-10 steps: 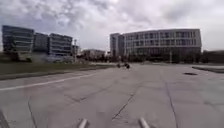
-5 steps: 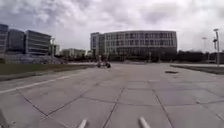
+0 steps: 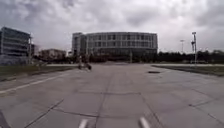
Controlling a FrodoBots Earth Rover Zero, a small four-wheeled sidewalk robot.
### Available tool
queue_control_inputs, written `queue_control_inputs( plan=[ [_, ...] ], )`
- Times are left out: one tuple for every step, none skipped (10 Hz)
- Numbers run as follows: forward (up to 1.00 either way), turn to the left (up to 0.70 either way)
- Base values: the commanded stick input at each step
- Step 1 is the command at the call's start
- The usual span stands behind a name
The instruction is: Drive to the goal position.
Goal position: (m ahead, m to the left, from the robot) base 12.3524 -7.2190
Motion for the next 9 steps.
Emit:
queue_control_inputs(
  plan=[
    [0.7,0.0],
    [0.7,0.0],
    [0.7,0.0],
    [0.7,0.0],
    [0.7,0.0],
    [0.7,0.0],
    [0.7,0.0],
    [0.7,0.0],
    [0.7,0.0]
  ],
)
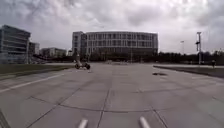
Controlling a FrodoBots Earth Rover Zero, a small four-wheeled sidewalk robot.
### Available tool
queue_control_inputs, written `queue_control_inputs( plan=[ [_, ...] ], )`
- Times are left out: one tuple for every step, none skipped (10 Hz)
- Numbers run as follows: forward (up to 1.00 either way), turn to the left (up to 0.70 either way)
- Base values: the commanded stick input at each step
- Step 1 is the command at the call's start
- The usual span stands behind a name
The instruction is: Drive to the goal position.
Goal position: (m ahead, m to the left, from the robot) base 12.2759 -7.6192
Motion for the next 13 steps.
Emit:
queue_control_inputs(
  plan=[
    [0.7,0.0],
    [0.7,0.0],
    [0.7,0.0],
    [0.7,0.0],
    [0.7,0.0],
    [0.7,0.0],
    [0.7,0.0],
    [0.7,0.0],
    [0.7,0.0],
    [0.7,0.0],
    [0.7,0.0],
    [0.7,0.0],
    [0.7,0.0]
  ],
)
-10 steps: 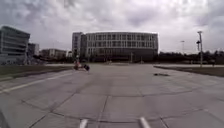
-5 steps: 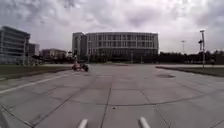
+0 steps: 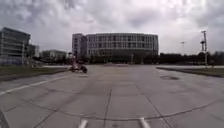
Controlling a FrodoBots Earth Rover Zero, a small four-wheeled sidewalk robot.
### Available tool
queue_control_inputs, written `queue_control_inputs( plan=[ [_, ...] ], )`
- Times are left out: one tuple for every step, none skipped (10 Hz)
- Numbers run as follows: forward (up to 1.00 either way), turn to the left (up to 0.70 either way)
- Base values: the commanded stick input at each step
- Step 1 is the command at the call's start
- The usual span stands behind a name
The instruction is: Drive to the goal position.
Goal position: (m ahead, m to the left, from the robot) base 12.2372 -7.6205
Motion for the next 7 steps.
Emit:
queue_control_inputs(
  plan=[
    [0.7,0.0],
    [0.7,0.0],
    [0.7,0.0],
    [0.7,0.0],
    [0.7,0.0],
    [0.7,0.0],
    [0.7,0.0]
  ],
)
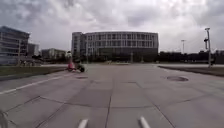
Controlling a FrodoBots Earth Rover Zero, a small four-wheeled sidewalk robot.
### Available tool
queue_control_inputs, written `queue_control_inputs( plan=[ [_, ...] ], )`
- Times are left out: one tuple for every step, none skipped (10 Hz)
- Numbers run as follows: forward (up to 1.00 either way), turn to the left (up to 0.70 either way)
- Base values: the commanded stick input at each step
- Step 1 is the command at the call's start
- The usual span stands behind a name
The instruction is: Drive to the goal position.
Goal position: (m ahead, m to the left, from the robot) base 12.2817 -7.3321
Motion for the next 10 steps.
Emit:
queue_control_inputs(
  plan=[
    [0.7,0.0],
    [0.7,0.0],
    [0.7,0.0],
    [0.7,0.0],
    [0.7,0.0],
    [0.7,0.0],
    [0.7,0.0],
    [0.7,0.0],
    [0.7,0.0],
    [0.7,0.0]
  ],
)
